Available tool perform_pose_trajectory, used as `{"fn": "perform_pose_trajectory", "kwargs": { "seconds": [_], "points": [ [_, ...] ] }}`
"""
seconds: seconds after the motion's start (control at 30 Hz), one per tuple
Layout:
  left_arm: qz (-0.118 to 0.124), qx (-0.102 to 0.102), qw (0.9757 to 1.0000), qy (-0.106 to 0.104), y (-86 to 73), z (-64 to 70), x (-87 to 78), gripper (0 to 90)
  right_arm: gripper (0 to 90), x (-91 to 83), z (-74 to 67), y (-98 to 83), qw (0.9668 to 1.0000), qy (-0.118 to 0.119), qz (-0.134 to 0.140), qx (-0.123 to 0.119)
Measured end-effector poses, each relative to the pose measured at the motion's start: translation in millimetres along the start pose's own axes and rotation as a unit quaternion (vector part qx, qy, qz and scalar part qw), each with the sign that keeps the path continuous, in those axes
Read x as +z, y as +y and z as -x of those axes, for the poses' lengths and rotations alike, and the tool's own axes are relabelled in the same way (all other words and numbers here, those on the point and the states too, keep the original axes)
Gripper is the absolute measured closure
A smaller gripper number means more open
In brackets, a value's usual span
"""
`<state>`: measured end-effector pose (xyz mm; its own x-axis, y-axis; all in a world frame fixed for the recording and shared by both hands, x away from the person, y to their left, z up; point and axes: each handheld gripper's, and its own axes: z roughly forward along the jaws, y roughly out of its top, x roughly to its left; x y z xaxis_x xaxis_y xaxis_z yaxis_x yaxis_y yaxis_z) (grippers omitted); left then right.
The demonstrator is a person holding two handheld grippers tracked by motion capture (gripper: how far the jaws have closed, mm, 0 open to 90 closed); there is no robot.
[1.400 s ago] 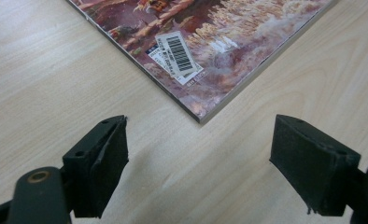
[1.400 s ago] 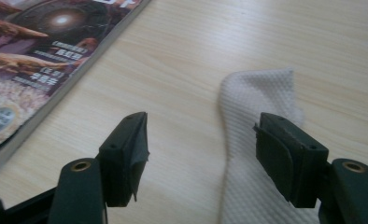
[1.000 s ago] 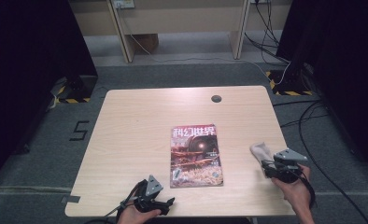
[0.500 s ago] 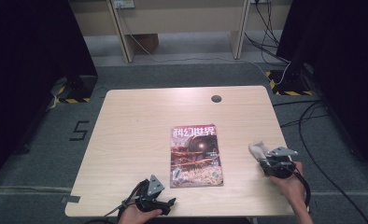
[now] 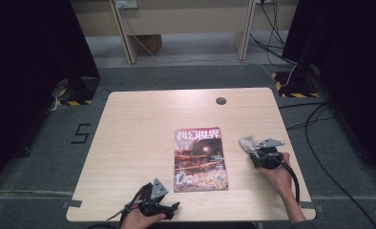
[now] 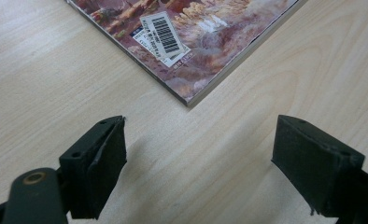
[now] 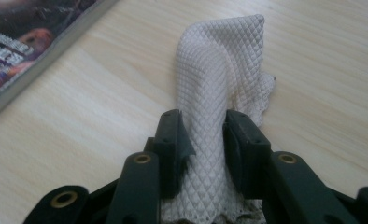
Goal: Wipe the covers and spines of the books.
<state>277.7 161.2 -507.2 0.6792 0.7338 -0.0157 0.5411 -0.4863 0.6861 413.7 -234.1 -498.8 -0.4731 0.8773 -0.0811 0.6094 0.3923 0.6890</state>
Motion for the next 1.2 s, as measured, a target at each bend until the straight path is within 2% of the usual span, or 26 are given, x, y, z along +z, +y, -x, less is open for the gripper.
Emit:
{"fn": "perform_pose_trajectory", "kwargs": {
  "seconds": [0.13,0.23,0.37,0.53,0.8,0.93,1.1,1.2],
  "points": [
    [0.000,0.001,1.0000,0.000,0.2,0.2,-0.3,17.3,64.4,5.9,-4.5,7.6,1.0000,-0.005,-0.002,-0.004],
    [0.001,0.003,1.0000,0.000,0.4,0.1,-1.3,17.3,56.2,7.9,-4.7,9.3,1.0000,-0.004,0.000,0.000],
    [0.002,0.002,1.0000,0.003,0.4,-0.8,-2.5,17.3,41.9,-1.6,-3.3,10.8,0.9992,-0.013,0.018,0.033],
    [0.008,0.001,0.9999,0.006,0.8,-1.7,-3.7,17.3,37.2,-11.3,-1.6,7.4,0.9982,-0.010,0.028,0.052],
    [0.009,0.000,0.9999,0.010,0.8,-3.4,-4.9,17.3,35.5,-24.9,-5.6,1.4,0.9980,0.002,0.038,0.050],
    [0.011,-0.001,0.9999,0.012,0.2,-4.4,-4.6,17.3,35.0,-30.9,-12.5,1.3,0.9980,0.007,0.045,0.045],
    [0.011,0.001,0.9998,0.019,-0.2,-6.0,-4.8,17.3,32.1,-37.0,-22.3,-1.0,0.9983,0.017,0.048,0.026],
    [0.011,0.002,0.9997,0.022,0.0,-6.3,-4.9,17.3,29.2,-40.1,-28.0,-5.4,0.9981,0.025,0.049,0.028]
  ]
}}
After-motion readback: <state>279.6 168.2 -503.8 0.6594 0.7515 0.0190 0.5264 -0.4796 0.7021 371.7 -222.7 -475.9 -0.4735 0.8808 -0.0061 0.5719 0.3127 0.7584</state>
